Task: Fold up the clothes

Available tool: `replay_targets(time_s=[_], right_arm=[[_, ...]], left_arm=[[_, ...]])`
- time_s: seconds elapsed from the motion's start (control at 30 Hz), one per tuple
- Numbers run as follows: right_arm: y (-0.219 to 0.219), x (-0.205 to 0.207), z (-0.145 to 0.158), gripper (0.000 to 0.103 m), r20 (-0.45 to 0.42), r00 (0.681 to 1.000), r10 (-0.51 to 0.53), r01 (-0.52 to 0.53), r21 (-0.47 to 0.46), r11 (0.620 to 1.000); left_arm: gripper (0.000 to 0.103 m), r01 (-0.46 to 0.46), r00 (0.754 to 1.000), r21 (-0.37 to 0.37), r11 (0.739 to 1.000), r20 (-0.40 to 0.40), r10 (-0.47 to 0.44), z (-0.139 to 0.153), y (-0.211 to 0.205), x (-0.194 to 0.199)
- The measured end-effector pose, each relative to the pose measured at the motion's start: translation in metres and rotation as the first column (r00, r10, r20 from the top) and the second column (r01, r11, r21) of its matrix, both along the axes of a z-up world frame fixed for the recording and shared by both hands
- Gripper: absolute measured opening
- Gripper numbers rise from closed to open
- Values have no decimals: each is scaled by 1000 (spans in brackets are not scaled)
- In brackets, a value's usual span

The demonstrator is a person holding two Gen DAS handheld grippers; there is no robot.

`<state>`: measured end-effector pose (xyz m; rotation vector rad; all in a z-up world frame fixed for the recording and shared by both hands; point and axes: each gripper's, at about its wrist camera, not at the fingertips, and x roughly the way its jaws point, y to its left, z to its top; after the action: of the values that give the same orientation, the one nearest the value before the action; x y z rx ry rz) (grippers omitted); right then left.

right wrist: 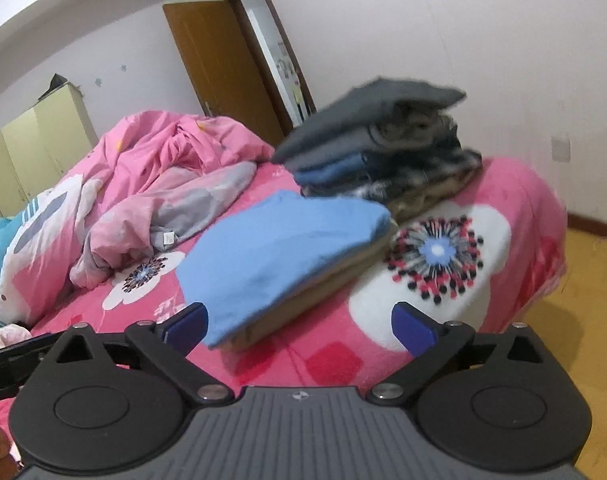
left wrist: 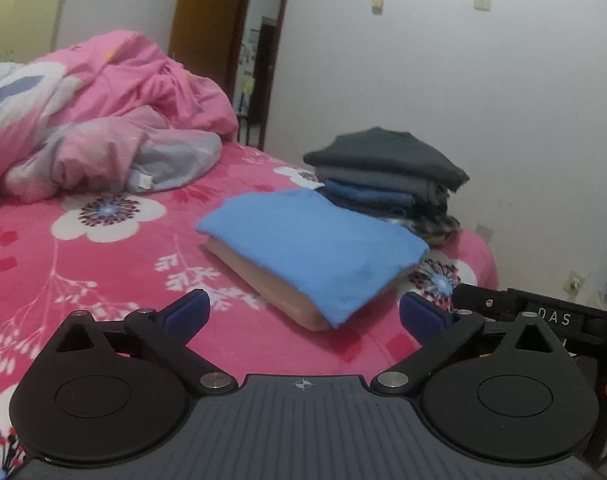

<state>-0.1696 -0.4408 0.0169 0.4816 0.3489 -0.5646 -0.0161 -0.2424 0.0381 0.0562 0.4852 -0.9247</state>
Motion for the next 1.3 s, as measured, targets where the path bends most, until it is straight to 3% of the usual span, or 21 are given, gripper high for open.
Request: replay_targets(time_s=[0.1, 0.23, 0.63, 0.83, 1.0, 1.3], right_arm=[[14, 2, 9, 103, -11, 1000, -15, 15, -40, 999], [29, 3, 10, 103, -42, 999, -19, 18, -27, 999], [72, 10, 13, 103, -138, 990, -15, 11, -29, 1000], [83, 15, 18, 103, -193, 976, -96, 79, -94, 992], [93, 29, 21, 103, -268, 947, -176, 129, -185, 974], [104, 50, 31, 103, -330, 937, -111, 29, -244, 969]], left_arm=[[103, -38, 999, -7, 999, -30, 37, 1, 12, 1], [103, -77, 994, -20, 997, -75, 75, 2, 32, 4], [103, -111, 988, -18, 994, -113, 109, -1, 66, 2], [103, -135, 983, -20, 991, -128, 131, -4, 78, 6], [103, -153, 976, -17, 988, -159, 148, -7, 83, 14], [103, -163, 971, -14, 986, -181, 158, -4, 89, 21]])
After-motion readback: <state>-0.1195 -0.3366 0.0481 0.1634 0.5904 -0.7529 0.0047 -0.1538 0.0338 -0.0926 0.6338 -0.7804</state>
